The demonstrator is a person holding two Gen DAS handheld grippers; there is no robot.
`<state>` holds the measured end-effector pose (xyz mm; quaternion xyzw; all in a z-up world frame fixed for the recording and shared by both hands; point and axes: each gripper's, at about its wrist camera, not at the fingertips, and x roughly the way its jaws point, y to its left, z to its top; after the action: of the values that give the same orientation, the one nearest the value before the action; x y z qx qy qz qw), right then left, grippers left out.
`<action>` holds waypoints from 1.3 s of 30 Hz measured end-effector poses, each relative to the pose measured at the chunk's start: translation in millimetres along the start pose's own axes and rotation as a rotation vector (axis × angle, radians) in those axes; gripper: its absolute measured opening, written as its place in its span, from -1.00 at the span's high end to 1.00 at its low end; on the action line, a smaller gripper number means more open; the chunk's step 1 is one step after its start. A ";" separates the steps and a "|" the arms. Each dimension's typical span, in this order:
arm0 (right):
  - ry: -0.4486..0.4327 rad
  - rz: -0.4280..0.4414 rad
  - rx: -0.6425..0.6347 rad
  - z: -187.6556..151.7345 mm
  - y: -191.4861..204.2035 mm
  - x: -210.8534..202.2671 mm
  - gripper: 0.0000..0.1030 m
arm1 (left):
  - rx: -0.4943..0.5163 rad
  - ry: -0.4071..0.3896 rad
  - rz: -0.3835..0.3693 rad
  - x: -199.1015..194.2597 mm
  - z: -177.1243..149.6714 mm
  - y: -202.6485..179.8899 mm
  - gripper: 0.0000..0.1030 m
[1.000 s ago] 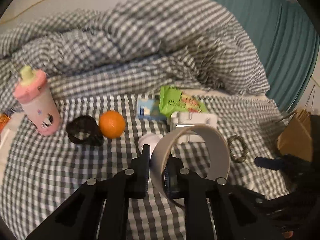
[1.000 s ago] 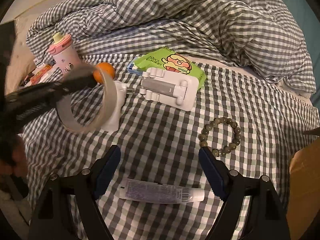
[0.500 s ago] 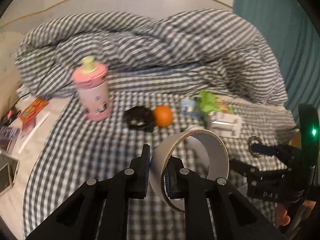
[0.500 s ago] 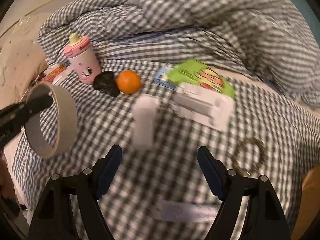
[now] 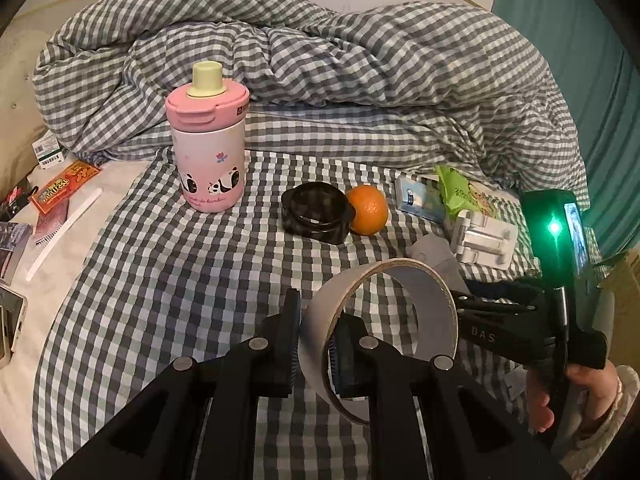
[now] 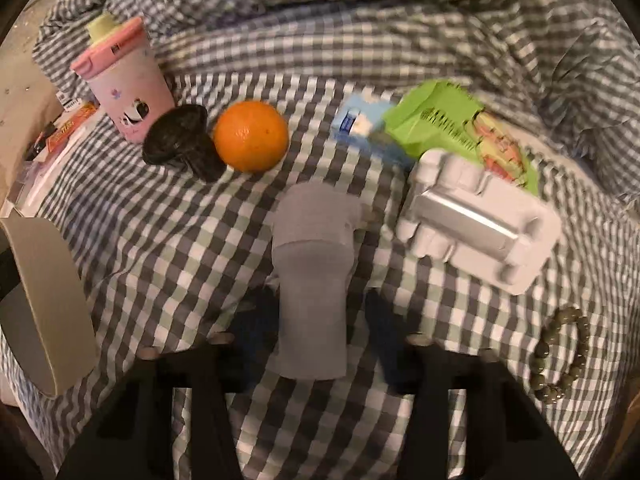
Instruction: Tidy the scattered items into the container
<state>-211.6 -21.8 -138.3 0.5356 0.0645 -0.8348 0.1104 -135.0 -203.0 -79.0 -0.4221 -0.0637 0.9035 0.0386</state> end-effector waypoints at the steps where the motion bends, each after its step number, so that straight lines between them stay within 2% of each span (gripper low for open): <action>1: 0.003 -0.001 -0.001 0.0 0.4 0.6 0.37 | 0.000 0.001 0.000 1.2 -0.1 -0.3 0.75; 5: -0.032 0.004 -0.026 -2.5 2.1 -9.7 0.38 | 0.003 0.007 0.006 3.3 -0.5 -3.6 0.75; 10: -0.098 -0.007 -0.043 -8.7 3.8 -43.2 0.38 | 0.013 0.003 0.021 -4.9 1.3 -10.1 0.75; 20: -0.211 0.044 -0.047 -41.8 -2.6 -134.8 0.38 | 0.059 -0.049 0.035 -55.6 5.1 -46.5 0.75; 26: -0.274 0.020 -0.053 -72.8 -23.0 -191.2 0.38 | 0.130 -0.095 0.025 -97.0 1.6 -94.7 0.75; 31: -0.340 -0.015 -0.026 -105.9 -55.2 -245.1 0.38 | 0.187 -0.129 -0.006 -126.2 -0.8 -142.3 0.75; 36: -0.392 -0.060 0.051 -143.3 -104.5 -293.9 0.38 | 0.254 -0.137 -0.076 -140.7 -12.3 -208.1 0.75; 39: -0.398 -0.100 0.097 -167.0 -139.1 -314.9 0.38 | 0.299 -0.130 -0.150 -142.9 -22.8 -257.8 0.75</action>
<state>26.6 186.7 76.5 0.3609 0.0275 -0.9306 0.0537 -21.8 36.2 52.9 -0.3464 0.0378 0.9228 0.1642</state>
